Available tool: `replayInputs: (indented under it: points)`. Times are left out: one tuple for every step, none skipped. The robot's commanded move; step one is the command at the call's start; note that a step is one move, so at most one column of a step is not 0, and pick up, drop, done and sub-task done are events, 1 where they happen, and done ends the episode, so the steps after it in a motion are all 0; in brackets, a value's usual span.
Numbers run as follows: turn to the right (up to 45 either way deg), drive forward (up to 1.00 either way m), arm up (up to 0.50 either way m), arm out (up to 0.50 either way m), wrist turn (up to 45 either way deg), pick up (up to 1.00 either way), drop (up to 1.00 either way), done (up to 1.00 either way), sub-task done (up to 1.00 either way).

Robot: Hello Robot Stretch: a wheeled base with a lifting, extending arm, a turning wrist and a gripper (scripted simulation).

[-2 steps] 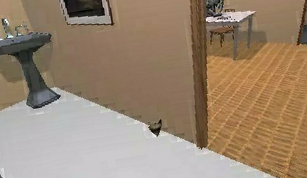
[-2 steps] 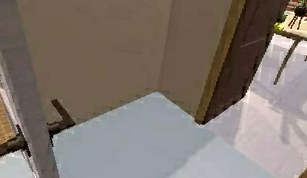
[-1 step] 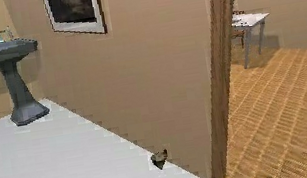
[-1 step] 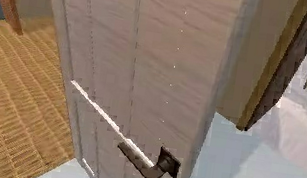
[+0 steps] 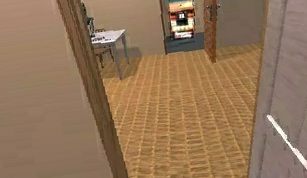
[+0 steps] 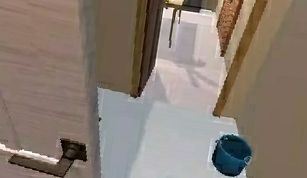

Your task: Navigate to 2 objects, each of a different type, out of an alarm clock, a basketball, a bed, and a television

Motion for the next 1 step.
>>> replayInputs:
  points:
    - [0.0,1.00,0.00,0.00,0.0,0.00,0.00,0.00,0.00]
